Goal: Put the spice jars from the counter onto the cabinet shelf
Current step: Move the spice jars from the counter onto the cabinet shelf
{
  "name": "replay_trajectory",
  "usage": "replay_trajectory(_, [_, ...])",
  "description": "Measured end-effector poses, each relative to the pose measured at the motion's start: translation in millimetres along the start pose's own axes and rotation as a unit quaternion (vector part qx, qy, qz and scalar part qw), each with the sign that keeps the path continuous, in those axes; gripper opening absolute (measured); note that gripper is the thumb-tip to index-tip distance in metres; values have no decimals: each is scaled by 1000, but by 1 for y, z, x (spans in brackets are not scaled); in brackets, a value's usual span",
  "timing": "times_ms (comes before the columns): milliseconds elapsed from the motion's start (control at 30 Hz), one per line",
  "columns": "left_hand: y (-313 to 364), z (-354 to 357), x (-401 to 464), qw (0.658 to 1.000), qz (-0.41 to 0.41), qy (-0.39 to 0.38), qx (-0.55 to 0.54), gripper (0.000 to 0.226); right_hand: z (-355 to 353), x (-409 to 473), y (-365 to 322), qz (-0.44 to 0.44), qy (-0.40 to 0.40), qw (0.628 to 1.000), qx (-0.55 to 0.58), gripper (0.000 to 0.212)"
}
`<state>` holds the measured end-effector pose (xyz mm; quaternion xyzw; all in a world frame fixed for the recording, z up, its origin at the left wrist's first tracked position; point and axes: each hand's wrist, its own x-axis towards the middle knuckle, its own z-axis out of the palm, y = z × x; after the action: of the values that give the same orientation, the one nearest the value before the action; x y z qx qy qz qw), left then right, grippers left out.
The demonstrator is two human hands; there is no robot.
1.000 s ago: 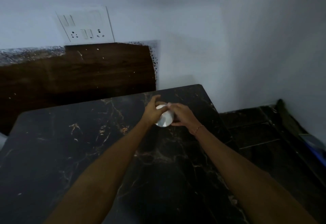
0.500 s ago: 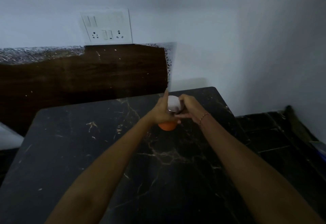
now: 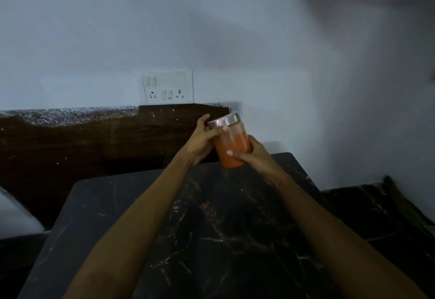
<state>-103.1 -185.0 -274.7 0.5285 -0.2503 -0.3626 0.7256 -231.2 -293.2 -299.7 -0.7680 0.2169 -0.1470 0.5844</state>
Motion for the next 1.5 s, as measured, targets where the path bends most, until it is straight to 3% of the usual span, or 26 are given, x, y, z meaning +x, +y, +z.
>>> replay_trajectory(133, [5,25,-20,994,53,98,2,69,27,4,-22,-80,243,966,-44,85])
replay_trajectory(233, [3,36,-34,992,95,82,22,61,36,3,-36,-110,320,933,-124,88])
replay_trajectory(433, [40,12,-42,995,82,-11,-64,49,33,-11,-57,-196,242,946,-88,73])
replay_trajectory(533, [51,10,-50,986,51,-83,-134,76,26,-19,-72,-177,138,974,-15,75])
replay_trajectory(600, [57,12,-53,981,35,-95,-165,87,26,-25,-80,-171,126,977,2,72])
replay_trajectory(667, [63,19,-57,988,40,-91,-119,70,29,-30,-84,-183,179,967,-8,70])
replay_trajectory(733, [65,27,-62,997,60,-55,-7,54,32,-34,-85,-198,237,951,-16,77])
replay_trajectory(867, [67,39,-71,995,85,25,48,57,33,-44,-92,-207,293,932,-48,84])
replay_trajectory(967, [77,40,-73,995,85,5,45,53,24,-50,-101,-218,274,936,-35,75])
replay_trajectory(1100, [96,36,-66,992,108,-21,63,48,1,-50,-120,-221,189,957,1,57])
replay_trajectory(1500, [179,76,-1,970,191,-36,146,53,-69,-7,-203,-278,172,945,-25,59])
